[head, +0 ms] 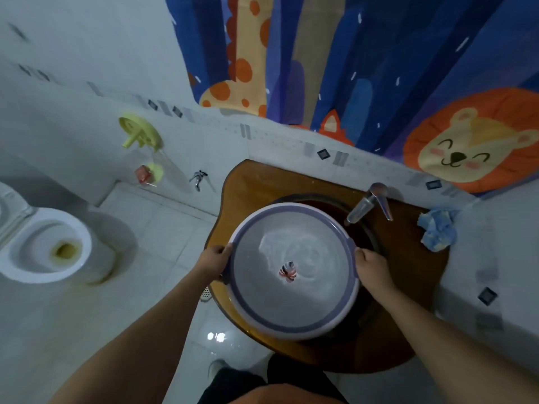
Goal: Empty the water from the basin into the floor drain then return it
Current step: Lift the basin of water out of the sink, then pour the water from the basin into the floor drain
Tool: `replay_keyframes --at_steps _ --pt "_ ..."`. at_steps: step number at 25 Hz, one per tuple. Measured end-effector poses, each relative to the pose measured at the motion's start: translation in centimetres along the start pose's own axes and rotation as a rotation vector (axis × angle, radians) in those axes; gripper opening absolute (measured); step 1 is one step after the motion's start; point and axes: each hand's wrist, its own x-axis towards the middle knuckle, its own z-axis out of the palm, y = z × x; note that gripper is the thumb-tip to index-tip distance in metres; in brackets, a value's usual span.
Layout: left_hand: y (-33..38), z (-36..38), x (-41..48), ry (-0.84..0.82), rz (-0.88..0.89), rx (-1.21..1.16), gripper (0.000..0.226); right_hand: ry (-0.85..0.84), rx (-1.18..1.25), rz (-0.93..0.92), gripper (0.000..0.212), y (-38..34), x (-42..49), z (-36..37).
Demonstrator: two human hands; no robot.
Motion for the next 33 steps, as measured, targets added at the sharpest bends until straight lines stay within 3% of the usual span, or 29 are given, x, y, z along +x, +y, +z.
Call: replay_keyframes --at_steps 14,27,33 --pt "-8.1 -11.3 -1.6 0.081 0.038 -0.15 0.046 0.025 -0.075 -0.129 0.045 -8.6 -4.6 8.6" --pt "-22.4 -21.2 -2.4 0.179 -0.165 -0.263 0.05 -0.211 -0.113 -0.166 0.047 -14.9 -7.9 24.3" --pt "-27.2 -23.2 -1.7 0.258 -0.288 -0.345 0.056 -0.348 -0.216 -0.281 0.056 -19.4 -5.9 30.6"
